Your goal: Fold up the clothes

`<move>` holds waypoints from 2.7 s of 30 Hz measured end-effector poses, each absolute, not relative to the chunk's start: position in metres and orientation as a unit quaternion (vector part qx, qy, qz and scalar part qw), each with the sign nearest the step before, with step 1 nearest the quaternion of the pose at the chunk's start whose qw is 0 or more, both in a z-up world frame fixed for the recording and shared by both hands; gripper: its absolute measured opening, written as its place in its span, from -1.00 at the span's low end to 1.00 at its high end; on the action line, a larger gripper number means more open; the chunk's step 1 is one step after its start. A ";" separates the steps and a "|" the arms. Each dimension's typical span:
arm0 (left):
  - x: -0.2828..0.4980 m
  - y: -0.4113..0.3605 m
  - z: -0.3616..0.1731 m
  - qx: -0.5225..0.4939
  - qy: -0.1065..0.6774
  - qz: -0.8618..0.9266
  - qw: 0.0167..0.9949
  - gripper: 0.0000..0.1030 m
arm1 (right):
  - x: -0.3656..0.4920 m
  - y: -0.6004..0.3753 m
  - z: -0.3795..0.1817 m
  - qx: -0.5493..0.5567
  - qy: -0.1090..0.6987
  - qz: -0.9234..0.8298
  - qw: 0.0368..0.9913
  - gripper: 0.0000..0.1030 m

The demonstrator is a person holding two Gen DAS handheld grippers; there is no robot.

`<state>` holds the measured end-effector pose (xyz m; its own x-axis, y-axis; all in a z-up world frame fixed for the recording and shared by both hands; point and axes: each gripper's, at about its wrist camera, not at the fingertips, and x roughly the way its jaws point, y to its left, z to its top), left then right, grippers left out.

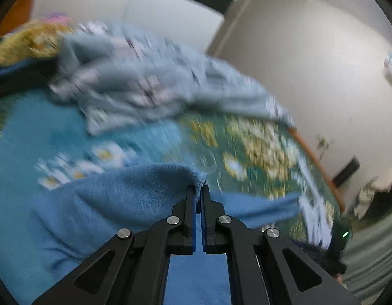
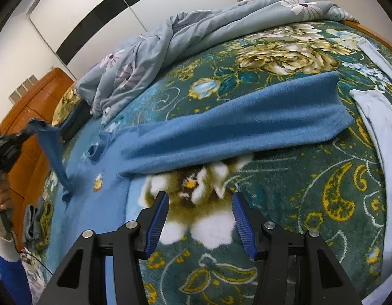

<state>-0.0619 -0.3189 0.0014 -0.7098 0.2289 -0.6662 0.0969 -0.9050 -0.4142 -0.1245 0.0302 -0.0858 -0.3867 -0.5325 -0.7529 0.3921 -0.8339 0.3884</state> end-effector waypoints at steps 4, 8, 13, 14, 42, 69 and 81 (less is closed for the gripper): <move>-0.079 -0.278 -0.042 -0.428 -0.204 0.879 0.047 -0.94 | -0.120 0.027 -0.095 0.488 -0.055 -0.825 0.280 0.08; -0.090 -0.262 -0.073 -0.464 -0.202 0.861 0.051 -0.94 | -0.116 0.023 -0.102 0.493 -0.049 -0.821 0.282 0.08; -0.078 -0.258 -0.089 -0.498 -0.211 0.836 0.089 -0.66 | -0.115 0.017 -0.101 0.490 -0.049 -0.821 0.289 0.08; -0.070 -0.261 -0.086 -0.496 -0.213 0.836 0.098 -0.55 | -0.115 0.015 -0.099 0.488 -0.051 -0.821 0.292 0.08; 0.063 -0.441 -0.110 -0.425 -0.343 0.829 -0.116 -0.08 | -0.163 -0.171 -0.063 0.487 -0.091 -0.778 0.386 -0.95; 0.072 -0.435 -0.106 -0.430 -0.336 0.829 -0.123 -0.08 | -0.147 -0.064 -0.085 0.429 -0.046 -0.843 0.320 -0.78; 0.124 -0.421 -0.086 -0.401 -0.343 0.835 -0.155 -0.07 | -0.179 0.155 -0.118 0.426 -0.295 -0.853 0.056 -0.02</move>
<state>0.1240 -0.4213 -0.0863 -0.6310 0.0166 -0.7756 0.5335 -0.7165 -0.4494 -0.1786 0.1547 -0.1180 -0.6307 -0.3466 -0.6943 -0.1565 -0.8195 0.5513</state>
